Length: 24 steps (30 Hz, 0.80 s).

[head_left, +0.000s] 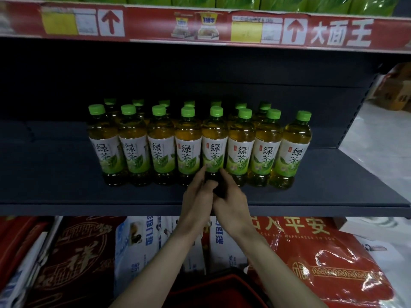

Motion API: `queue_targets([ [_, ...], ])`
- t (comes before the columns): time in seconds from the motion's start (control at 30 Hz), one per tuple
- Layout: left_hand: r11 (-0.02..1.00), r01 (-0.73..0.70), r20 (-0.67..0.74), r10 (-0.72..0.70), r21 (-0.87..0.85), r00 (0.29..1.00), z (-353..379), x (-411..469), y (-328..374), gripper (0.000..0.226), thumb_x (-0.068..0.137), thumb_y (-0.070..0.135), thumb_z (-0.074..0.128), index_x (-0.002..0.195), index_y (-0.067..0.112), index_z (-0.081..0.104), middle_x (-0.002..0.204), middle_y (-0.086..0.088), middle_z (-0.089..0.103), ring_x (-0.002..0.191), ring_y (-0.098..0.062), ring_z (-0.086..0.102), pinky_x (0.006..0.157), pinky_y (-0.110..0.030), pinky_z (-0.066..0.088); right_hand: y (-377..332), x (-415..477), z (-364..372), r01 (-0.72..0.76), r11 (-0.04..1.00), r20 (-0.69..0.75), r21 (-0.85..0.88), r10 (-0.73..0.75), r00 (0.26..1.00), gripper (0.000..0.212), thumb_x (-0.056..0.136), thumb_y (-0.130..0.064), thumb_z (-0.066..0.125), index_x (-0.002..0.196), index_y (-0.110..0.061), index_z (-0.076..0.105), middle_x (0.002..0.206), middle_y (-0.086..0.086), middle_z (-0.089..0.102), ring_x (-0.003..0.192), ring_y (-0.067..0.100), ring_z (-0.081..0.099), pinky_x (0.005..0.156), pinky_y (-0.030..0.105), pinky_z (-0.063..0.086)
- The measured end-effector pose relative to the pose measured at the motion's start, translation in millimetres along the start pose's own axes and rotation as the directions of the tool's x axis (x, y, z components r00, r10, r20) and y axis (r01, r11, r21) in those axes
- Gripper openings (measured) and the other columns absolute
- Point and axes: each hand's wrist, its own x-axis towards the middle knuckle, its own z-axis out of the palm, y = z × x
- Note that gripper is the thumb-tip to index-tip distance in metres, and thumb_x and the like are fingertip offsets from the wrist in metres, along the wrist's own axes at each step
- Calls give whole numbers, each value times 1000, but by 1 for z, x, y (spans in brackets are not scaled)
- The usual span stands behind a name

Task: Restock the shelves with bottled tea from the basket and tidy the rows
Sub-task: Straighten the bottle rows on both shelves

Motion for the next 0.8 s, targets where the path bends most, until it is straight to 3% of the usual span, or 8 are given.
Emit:
queue_targets([
  [0.07, 1000, -31, -61, 31, -1, 998, -9, -5, 0, 48, 100, 5, 51, 130, 39, 65, 121, 32, 67, 115, 17, 59, 91, -6, 45, 0, -5, 4, 6, 999, -48, 38, -4, 999, 52, 95, -9, 62, 134, -44, 57, 112, -27, 69, 104, -15, 63, 85, 8, 52],
  [0.2, 992, -122, -246, 120, 6, 962, -35, -13, -6, 45, 101, 7, 52, 136, 32, 65, 126, 19, 68, 121, 5, 60, 105, -25, 48, -4, -15, 21, 23, 998, -49, 66, -20, 999, 59, 94, -3, 64, 127, -51, 55, 110, -38, 65, 108, -21, 59, 88, 3, 48],
  [0.3, 995, -101, -178, 100, 4, 979, -46, -10, -7, 52, 100, 8, 51, 139, 40, 62, 133, 18, 68, 126, 1, 60, 106, -27, 47, -8, -14, 36, 28, 998, 56, 63, -31, 998, 65, 94, -1, 61, 141, -46, 54, 122, -31, 68, 117, -12, 61, 96, 12, 51],
  [0.4, 998, -54, -75, 54, -11, 996, -49, -5, -4, 55, 101, 15, 50, 149, 42, 54, 143, 19, 63, 132, 1, 57, 109, -25, 46, -12, -9, 45, 1, 999, 111, 52, -7, 994, 67, 96, -3, 59, 144, -48, 45, 117, -43, 60, 111, -24, 57, 89, 2, 46],
  [0.53, 999, -4, -54, 2, -46, 999, -50, 2, -3, 58, 97, 18, 51, 152, 36, 53, 149, 12, 59, 136, -4, 55, 108, -23, 45, -10, 0, 49, -49, 998, 130, 31, 44, 991, 76, 95, -11, 61, 161, -34, 33, 139, -18, 62, 125, -10, 57, 95, 6, 47],
  [0.67, 1000, 2, -56, -3, -29, 998, -51, 1, -3, 65, 96, 21, 51, 159, 32, 41, 164, 15, 39, 151, -3, 36, 121, -26, 32, -8, 2, 49, -59, 998, 125, 34, 54, 991, 74, 93, -11, 58, 160, -33, 36, 136, -20, 64, 120, -12, 59, 98, 12, 51],
  [0.8, 1000, 7, -21, -7, 31, 1000, -54, -1, -1, 69, 95, 29, 48, 162, 32, 33, 169, 16, 26, 155, -5, 24, 129, -37, 23, -10, 1, 51, -77, 997, 131, 21, 73, 989, 76, 96, -7, 58, 163, -29, 29, 143, -16, 57, 121, -12, 55, 87, -1, 44],
])
